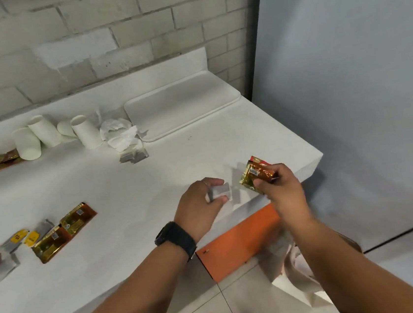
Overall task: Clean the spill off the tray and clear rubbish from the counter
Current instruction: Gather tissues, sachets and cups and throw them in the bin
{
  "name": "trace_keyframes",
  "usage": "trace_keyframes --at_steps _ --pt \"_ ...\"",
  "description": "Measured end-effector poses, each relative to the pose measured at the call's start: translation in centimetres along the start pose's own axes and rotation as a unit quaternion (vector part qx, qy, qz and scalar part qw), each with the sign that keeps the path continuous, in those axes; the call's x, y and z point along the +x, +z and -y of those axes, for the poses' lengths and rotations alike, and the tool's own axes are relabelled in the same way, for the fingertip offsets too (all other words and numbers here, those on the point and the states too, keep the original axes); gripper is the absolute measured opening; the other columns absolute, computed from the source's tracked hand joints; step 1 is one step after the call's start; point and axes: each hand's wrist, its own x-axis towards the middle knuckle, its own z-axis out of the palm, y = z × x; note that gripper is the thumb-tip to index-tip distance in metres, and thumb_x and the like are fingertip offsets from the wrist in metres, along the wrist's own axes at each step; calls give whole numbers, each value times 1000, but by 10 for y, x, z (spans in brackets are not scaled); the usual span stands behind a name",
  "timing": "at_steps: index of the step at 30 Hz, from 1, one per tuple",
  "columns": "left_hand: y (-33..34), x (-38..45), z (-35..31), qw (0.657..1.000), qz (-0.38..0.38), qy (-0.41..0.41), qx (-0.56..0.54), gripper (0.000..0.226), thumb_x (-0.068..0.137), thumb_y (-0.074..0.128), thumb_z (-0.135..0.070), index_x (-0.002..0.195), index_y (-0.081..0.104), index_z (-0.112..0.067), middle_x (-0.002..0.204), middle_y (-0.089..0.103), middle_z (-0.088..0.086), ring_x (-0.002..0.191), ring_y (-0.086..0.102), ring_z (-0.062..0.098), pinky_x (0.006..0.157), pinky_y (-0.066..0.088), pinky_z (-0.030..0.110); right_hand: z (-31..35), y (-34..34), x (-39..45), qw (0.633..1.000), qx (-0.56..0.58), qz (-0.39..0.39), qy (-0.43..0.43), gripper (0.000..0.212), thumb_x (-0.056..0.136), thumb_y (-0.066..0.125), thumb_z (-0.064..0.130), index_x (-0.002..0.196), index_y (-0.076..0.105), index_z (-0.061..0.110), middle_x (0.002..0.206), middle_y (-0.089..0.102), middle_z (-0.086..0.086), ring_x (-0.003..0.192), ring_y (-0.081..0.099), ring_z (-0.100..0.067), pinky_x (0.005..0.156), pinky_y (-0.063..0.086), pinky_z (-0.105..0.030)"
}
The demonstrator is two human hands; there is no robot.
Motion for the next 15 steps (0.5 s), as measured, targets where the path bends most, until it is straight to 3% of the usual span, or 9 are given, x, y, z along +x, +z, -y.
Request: trace_keyframes --at_steps 3,5,7,9,12,13,15 --pt "53 -11 -30 998 56 28 -27 29 81 70 -26 108 63 -33 103 61 -16 90 55 -2 71 38 3 -15 -54 -6 995 52 -87 23 29 82 71 5 94 61 29 97 70 0 93 66 -20 84 51 -33" --pt "89 -17 -46 993 107 35 -38 29 81 71 -26 107 63 -35 106 61 -17 90 55 -5 71 36 0 -28 -88 -14 988 66 -128 52 25 85 67 1 101 60 20 93 68 2 86 65 -16 77 52 -23" --pt "123 -21 -54 986 157 42 -27 31 82 70 -27 110 63 -35 111 63 -15 95 57 -1 77 39 7 -47 -119 -25 983 22 -154 101 23 87 66 4 107 60 15 94 67 2 83 64 -12 69 50 -20" --pt "161 -22 -59 979 203 27 -16 32 82 70 -26 112 63 -32 113 64 -11 97 58 4 77 39 9 -78 -153 -38 971 -32 -161 175 23 83 71 9 103 63 16 95 67 -1 88 64 -21 71 52 -29" --pt "207 -19 -59 969 245 -31 -12 31 82 70 -26 111 62 -33 113 65 -7 97 58 6 81 45 15 -130 -196 -54 948 -99 -137 270 31 62 78 20 90 68 15 86 72 -6 82 66 -29 74 54 -38" --pt "222 -18 -60 965 256 -55 -16 32 82 70 -26 112 62 -32 113 65 -6 99 59 9 84 47 19 -142 -209 -58 941 -113 -126 293 33 58 76 22 89 69 14 85 71 -9 77 64 -28 68 51 -35" --pt "243 -12 -61 956 276 -100 -18 37 82 70 -24 117 60 -29 115 64 -4 102 60 14 86 47 22 -153 -225 -61 937 -109 -101 316 21 69 76 16 88 66 16 84 67 -11 69 59 -23 60 44 -29"
